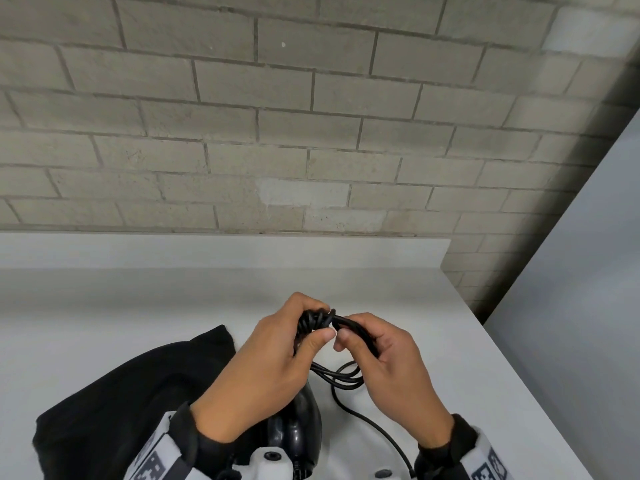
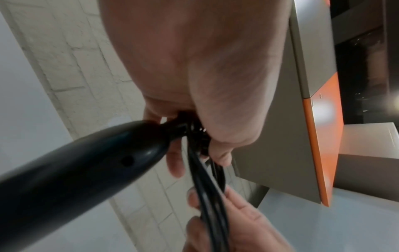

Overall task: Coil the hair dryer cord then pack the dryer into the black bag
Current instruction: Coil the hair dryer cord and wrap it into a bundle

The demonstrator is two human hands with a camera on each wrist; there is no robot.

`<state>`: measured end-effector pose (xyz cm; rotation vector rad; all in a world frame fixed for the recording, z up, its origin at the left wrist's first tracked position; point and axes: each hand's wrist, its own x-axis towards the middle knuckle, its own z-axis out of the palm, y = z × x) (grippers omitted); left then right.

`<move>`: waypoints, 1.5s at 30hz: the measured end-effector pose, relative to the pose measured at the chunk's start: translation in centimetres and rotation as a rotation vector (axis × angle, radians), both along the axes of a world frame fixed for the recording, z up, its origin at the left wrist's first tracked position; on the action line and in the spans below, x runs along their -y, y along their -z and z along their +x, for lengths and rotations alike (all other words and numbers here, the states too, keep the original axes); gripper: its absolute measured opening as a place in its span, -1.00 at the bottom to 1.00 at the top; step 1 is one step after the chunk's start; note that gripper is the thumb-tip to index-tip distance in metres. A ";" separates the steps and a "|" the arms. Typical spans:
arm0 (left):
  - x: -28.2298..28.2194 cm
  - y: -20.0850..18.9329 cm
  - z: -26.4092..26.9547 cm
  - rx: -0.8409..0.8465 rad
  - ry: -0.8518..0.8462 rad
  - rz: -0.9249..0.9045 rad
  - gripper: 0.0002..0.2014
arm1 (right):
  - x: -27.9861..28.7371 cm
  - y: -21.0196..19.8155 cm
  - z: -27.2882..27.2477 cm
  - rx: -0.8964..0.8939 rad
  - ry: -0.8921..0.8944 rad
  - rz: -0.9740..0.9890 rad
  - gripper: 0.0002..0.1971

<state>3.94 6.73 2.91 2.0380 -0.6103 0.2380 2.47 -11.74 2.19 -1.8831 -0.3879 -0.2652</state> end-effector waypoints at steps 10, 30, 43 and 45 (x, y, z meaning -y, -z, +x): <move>0.7 0.7 0.0 0.086 0.011 -0.083 -0.74 | 0.2 -1.1 0.0 -0.010 -0.090 -0.200 -0.83; 1.9 1.4 -0.2 0.086 -0.180 -0.296 -0.85 | -1.5 0.3 -1.6 0.505 0.463 -0.727 -0.74; 1.5 2.3 0.7 0.403 -0.222 -0.092 -0.72 | 0.5 -4.3 0.1 -0.588 -0.141 0.072 -0.71; 1.4 2.4 0.7 0.401 -0.214 -0.112 -0.72 | 1.3 -4.8 0.5 -0.731 -0.274 0.308 -0.73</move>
